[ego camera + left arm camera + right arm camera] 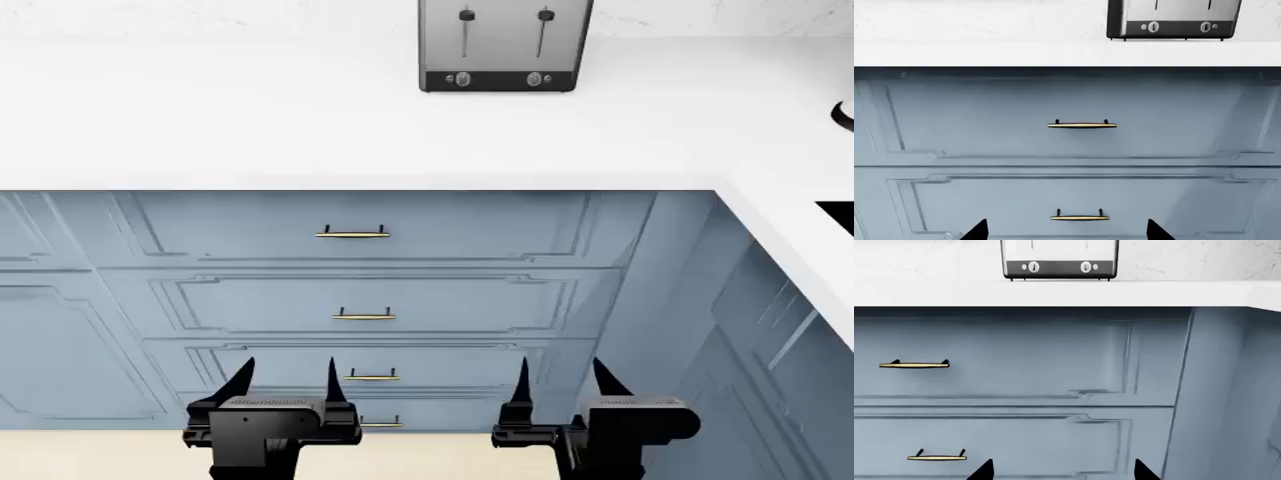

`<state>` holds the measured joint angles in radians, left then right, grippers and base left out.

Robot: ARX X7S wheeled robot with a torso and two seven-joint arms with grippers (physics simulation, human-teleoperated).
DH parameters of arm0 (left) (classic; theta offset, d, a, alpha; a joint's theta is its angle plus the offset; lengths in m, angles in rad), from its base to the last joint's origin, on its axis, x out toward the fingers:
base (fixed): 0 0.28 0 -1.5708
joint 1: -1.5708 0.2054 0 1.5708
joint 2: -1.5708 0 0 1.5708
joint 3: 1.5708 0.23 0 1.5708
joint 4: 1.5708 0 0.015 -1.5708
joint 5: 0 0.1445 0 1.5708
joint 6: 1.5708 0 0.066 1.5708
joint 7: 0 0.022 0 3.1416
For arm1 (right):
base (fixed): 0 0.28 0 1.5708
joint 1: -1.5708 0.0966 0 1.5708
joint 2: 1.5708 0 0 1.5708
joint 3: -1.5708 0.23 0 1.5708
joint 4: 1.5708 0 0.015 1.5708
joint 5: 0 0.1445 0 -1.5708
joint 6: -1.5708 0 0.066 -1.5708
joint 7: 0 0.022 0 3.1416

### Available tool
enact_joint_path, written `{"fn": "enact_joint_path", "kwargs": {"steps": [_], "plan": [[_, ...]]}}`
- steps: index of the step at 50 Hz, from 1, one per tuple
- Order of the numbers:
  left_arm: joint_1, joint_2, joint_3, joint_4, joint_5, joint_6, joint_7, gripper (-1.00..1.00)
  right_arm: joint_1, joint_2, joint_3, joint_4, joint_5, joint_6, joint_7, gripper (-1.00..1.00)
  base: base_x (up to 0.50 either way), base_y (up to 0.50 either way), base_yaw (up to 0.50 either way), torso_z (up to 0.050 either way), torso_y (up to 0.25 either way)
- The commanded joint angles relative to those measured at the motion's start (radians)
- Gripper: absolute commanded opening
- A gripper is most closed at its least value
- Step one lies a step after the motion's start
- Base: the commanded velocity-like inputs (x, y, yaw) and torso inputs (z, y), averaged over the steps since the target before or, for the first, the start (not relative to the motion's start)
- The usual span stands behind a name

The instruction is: Push down the lever of the toaster to turn it on.

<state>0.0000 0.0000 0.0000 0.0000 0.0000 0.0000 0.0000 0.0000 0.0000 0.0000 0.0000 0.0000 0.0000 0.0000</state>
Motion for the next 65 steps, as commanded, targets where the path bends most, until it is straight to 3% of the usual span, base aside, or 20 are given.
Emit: {"fn": "enact_joint_path", "kwargs": {"steps": [1,20,30,38,53,65], "plan": [[0.006,-0.015,0.020,0.004,-0.012,0.005,-0.021,1.00,-0.003,0.017,-0.023,-0.007,-0.003,-0.001,0.028,1.00,0.00,0.00,0.00,0.000,0.000],[0.002,-0.064,0.065,0.079,-0.052,-0.050,-0.115,1.00,-0.031,0.073,-0.088,-0.166,-0.063,0.115,0.108,1.00,0.00,0.00,0.00,0.000,0.000],[-0.075,-0.135,0.038,0.428,-0.157,-0.383,-0.081,1.00,0.013,0.124,-0.043,-0.566,0.042,0.496,0.033,1.00,0.00,0.00,0.00,0.000,0.000],[-0.213,-0.175,-0.009,0.620,-0.274,-0.669,-0.083,1.00,0.158,0.164,0.030,-0.773,0.162,0.838,-0.007,1.00,0.00,0.00,0.00,0.000,0.000],[-0.556,-0.208,-0.095,0.678,-0.400,-1.044,-0.145,1.00,0.553,0.208,0.164,-0.955,0.283,1.354,-0.016,1.00,0.00,0.00,0.00,0.000,0.000],[-0.736,-0.198,-0.120,0.615,-0.436,-1.177,-0.176,1.00,0.752,0.206,0.218,-0.886,0.311,1.494,-0.016,1.00,0.00,0.00,0.00,0.000,0.000]]}}
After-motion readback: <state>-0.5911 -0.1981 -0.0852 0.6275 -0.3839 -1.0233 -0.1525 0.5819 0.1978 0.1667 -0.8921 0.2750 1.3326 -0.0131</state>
